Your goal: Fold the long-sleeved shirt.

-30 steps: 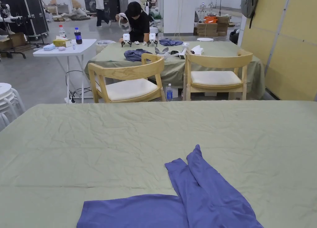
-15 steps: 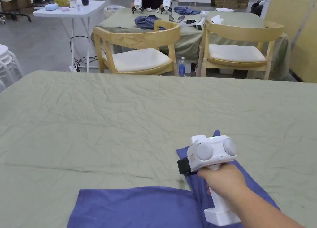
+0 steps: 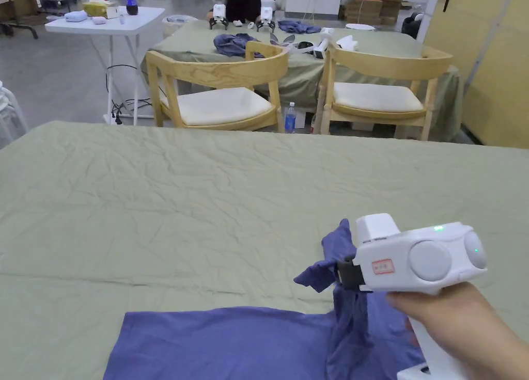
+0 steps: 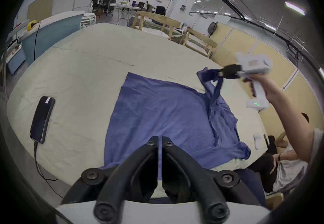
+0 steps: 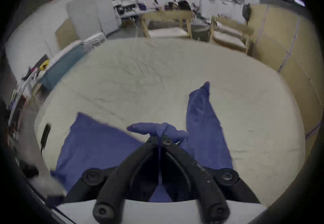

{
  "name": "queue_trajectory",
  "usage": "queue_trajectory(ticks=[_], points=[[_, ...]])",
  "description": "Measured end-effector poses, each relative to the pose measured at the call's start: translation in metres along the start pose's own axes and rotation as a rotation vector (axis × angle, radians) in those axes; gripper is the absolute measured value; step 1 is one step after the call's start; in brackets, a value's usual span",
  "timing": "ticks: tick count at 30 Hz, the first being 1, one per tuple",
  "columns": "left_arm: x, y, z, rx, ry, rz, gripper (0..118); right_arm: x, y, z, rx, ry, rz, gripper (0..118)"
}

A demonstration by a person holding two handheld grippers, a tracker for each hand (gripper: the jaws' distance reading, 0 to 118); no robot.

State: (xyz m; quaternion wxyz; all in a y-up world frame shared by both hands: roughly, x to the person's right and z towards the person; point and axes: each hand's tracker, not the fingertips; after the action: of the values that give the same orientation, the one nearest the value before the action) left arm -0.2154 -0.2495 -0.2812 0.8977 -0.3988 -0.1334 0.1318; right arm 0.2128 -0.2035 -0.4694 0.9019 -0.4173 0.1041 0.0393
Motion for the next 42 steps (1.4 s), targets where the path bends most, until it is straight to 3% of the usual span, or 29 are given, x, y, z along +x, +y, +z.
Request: queue_trajectory(ticks=[3,6,9,12,13,14,15,16,19,21,22,23,24,25,26,29,30,31,32,33,36,37,39,41,42], points=[[0.002,-0.004,0.011,0.008,-0.003,-0.016,3,-0.001,-0.061,0.061,-0.081,0.018,0.069,4],[0.004,-0.008,0.02,0.007,-0.001,-0.015,3,-0.001,-0.131,0.085,-0.248,-0.027,0.124,4],[0.007,-0.013,0.025,0.003,0.006,-0.007,3,0.006,-0.2,0.076,-0.403,-0.101,0.125,4],[0.011,-0.018,0.031,-0.002,0.015,-0.001,3,0.016,-0.246,0.058,-0.468,-0.098,0.051,7],[0.012,-0.02,0.032,-0.004,0.016,-0.001,3,0.018,-0.255,0.055,-0.44,-0.106,0.022,19],[0.014,-0.021,0.034,-0.007,0.019,0.0,3,0.018,-0.26,0.057,-0.376,-0.133,0.027,48],[0.016,-0.022,0.035,-0.009,0.024,-0.002,3,0.023,-0.262,0.066,-0.298,-0.171,0.025,94],[0.017,-0.023,0.036,-0.007,0.025,-0.007,3,0.024,-0.259,0.075,-0.239,-0.202,0.005,118],[0.02,-0.024,0.039,0.001,0.03,-0.016,3,0.025,-0.238,0.115,-0.08,-0.165,-0.187,116],[0.021,-0.024,0.036,-0.003,0.03,-0.009,3,0.023,-0.228,0.129,-0.02,-0.152,-0.239,115],[0.017,-0.023,0.032,-0.009,0.026,-0.002,3,0.02,-0.224,0.132,0.005,-0.159,-0.256,102],[0.016,-0.022,0.027,-0.014,0.022,0.005,3,0.017,-0.222,0.134,0.023,-0.151,-0.266,73],[0.016,-0.021,0.022,-0.02,0.021,0.01,3,0.014,-0.219,0.133,0.024,-0.15,-0.258,10],[0.017,-0.018,0.014,-0.03,0.018,0.01,3,0.01,-0.217,0.127,0.021,-0.16,-0.258,5],[0.015,-0.014,0.006,-0.039,0.019,0.01,3,0.006,-0.219,0.124,0.035,-0.196,-0.278,5],[0.009,0.014,-0.03,-0.059,0.013,-0.002,3,0.001,-0.223,0.114,0.059,-0.046,-0.321,5],[0.004,0.028,-0.046,-0.058,0.017,-0.008,9,0.0,-0.224,0.111,0.052,-0.018,-0.339,5],[-0.002,0.046,-0.065,-0.051,0.024,-0.008,28,0.001,-0.222,0.112,0.044,-0.004,-0.345,5],[-0.008,0.063,-0.085,-0.042,0.031,-0.01,66,0.002,-0.223,0.111,0.048,-0.012,-0.341,5],[-0.016,0.081,-0.111,-0.039,0.037,-0.01,115,0.002,-0.225,0.11,0.048,-0.015,-0.34,5],[-0.043,0.126,-0.192,-0.027,0.132,0.046,116,0.005,-0.225,0.105,0.034,-0.034,-0.348,5],[-0.049,0.137,-0.222,-0.056,0.252,0.025,110,0.007,-0.227,0.102,0.026,-0.042,-0.356,5],[-0.06,0.144,-0.267,-0.085,0.357,-0.036,109,0.014,-0.225,0.095,0.003,-0.057,-0.373,5],[-0.065,0.146,-0.3,-0.106,0.374,-0.085,107,0.021,-0.223,0.089,-0.014,-0.076,-0.376,5],[-0.064,0.139,-0.306,-0.138,0.358,-0.098,99,0.024,-0.221,0.085,-0.022,-0.086,-0.372,5]])
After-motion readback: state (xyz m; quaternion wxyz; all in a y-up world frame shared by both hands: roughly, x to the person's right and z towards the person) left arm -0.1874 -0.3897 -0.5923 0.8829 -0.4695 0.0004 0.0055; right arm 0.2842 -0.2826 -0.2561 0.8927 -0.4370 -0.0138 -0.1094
